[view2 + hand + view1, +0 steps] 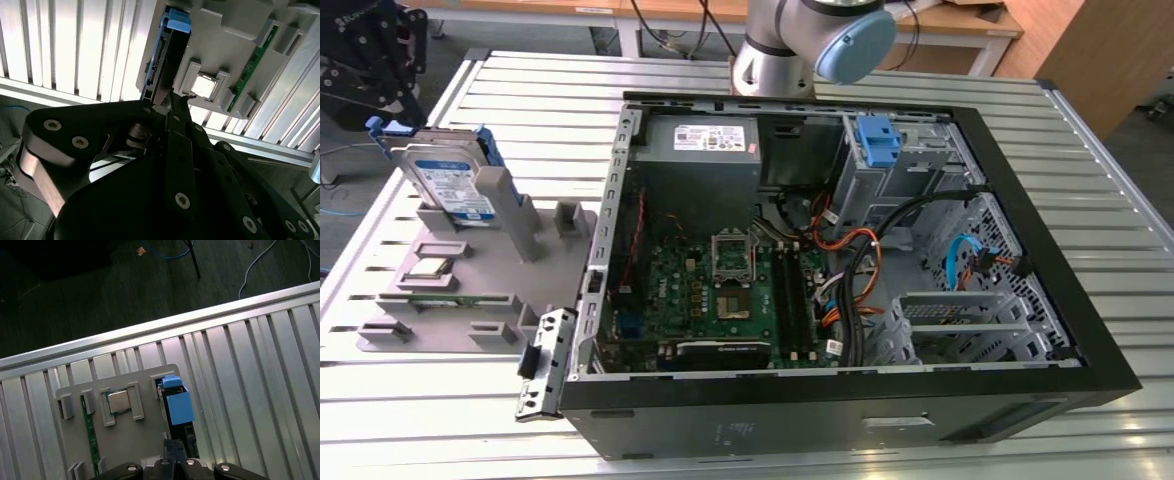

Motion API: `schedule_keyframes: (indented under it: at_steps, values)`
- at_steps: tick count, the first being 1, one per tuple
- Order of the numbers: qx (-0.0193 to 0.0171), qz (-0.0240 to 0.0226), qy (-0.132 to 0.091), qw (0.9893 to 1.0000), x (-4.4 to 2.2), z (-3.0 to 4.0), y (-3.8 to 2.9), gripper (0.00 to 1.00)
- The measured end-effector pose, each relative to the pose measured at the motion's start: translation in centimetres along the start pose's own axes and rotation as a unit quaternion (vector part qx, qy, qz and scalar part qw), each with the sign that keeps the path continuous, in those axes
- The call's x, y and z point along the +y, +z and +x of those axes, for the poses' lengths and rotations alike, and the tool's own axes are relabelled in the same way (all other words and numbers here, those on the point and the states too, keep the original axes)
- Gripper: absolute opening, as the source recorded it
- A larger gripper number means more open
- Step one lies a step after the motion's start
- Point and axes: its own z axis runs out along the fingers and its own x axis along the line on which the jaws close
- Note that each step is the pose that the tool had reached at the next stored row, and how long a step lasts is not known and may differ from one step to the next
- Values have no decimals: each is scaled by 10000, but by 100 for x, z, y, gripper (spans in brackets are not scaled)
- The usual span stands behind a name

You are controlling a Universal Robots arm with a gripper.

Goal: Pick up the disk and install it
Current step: 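Pick up the disk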

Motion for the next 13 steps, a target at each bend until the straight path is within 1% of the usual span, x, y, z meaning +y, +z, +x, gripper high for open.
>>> schedule_keyframes:
  at_steps: [5,9,11,13]
  values:
    - [0,0,-21,10000,-7,-3,6,10]
    - [4,-3,-123,9999,-17,-5,12,10]
    - [-5,-6,-178,9998,-22,-6,17,10]
    - [-24,-15,-231,9997,-26,-7,20,10]
